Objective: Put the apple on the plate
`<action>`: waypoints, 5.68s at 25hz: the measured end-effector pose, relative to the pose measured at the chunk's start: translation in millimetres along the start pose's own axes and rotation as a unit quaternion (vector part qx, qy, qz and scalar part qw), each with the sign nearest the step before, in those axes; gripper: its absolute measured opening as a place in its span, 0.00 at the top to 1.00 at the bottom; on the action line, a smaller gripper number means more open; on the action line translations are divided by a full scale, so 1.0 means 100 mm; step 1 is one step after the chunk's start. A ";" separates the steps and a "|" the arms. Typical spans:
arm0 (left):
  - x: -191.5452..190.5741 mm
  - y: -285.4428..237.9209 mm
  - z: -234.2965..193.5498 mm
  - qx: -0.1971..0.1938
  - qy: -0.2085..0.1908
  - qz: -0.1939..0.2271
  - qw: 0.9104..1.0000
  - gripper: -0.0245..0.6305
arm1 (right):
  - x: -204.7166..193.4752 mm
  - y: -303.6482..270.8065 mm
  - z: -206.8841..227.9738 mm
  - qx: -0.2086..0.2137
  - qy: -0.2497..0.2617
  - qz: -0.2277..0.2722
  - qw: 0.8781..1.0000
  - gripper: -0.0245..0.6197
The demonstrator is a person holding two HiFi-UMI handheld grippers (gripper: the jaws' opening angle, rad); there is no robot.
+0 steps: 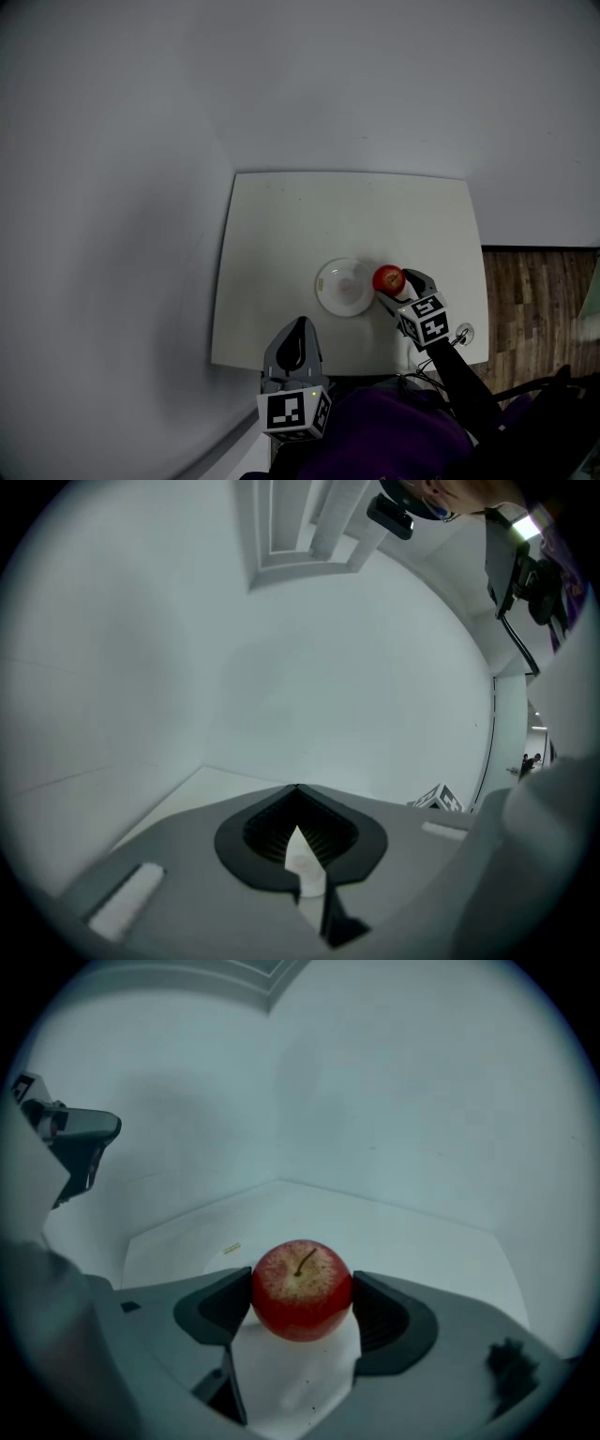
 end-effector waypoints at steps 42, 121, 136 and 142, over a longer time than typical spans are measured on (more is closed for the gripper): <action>-0.08 0.07 -0.45 0.046 0.019 0.006 0.999 0.95 | 0.19 -0.69 -0.49 0.068 0.045 -0.016 0.997 0.44; -0.07 -0.24 0.03 -0.082 -0.009 -0.002 0.997 0.95 | 0.73 0.74 -0.44 -0.048 0.056 0.178 0.981 0.95; -0.05 -0.22 0.03 -0.091 -0.013 0.000 0.996 0.95 | 0.74 0.81 -0.48 -0.063 0.063 0.181 0.979 0.95; -0.06 -0.23 0.02 -0.091 -0.010 -0.001 0.996 0.95 | 0.74 0.79 -0.47 -0.063 0.061 0.180 0.980 0.95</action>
Point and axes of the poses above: the fingertips, and each gripper's own axes: y backward along the fingers, z to its right, x out of its top, the point moved 8 cm from there along y, backward along the fingers, and after that the axes turned 8 degrees about x, right-handed, at the moved point
